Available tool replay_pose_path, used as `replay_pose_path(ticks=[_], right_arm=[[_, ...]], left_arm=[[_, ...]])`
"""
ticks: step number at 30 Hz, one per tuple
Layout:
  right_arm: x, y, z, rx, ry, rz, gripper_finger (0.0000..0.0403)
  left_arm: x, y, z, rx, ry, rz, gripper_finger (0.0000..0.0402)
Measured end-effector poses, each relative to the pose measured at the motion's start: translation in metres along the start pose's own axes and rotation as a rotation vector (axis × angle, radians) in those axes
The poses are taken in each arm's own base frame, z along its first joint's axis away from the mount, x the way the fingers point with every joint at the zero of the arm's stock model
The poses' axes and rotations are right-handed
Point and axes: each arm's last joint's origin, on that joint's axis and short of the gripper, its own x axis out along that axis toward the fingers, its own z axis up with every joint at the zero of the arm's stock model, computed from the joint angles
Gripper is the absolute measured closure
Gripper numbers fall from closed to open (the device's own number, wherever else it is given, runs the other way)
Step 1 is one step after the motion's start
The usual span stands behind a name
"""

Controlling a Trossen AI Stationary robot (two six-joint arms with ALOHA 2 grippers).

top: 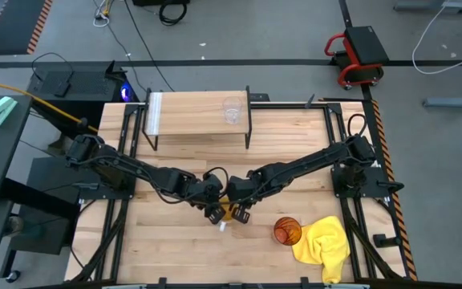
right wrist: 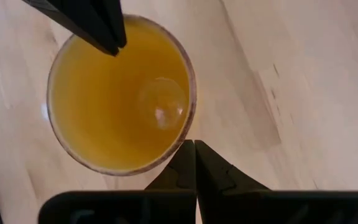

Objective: Stack small to large cups/mugs on shelf
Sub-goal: Put the yellow mug on the shelf

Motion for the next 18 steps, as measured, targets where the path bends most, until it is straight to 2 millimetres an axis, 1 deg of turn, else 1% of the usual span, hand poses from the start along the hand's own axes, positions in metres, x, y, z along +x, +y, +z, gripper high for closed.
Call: replay_pose_path(ticks=[6,10,13,15,18], right_arm=[[0.000,-0.004,-0.004,0.004,0.027,-0.052,0.0401],[-0.001,-0.004,-0.005,0.010,0.038,-0.061,0.0396],[-0.007,-0.005,-0.005,0.013,0.036,-0.060,0.0395],[-0.014,-0.007,-0.007,0.012,0.042,-0.065,0.0395],[-0.033,-0.010,-0.008,0.015,0.024,-0.067,0.0395]], left_arm=[[0.000,-0.002,0.002,-0.003,-0.032,-0.018,0.0385],[0.000,-0.006,0.005,-0.007,-0.059,-0.059,0.0381],[-0.004,-0.007,0.007,-0.011,-0.071,-0.074,0.0377],[-0.008,-0.007,0.009,-0.011,-0.079,-0.079,0.0375],[-0.021,-0.006,0.017,-0.013,-0.116,-0.111,0.0377]])
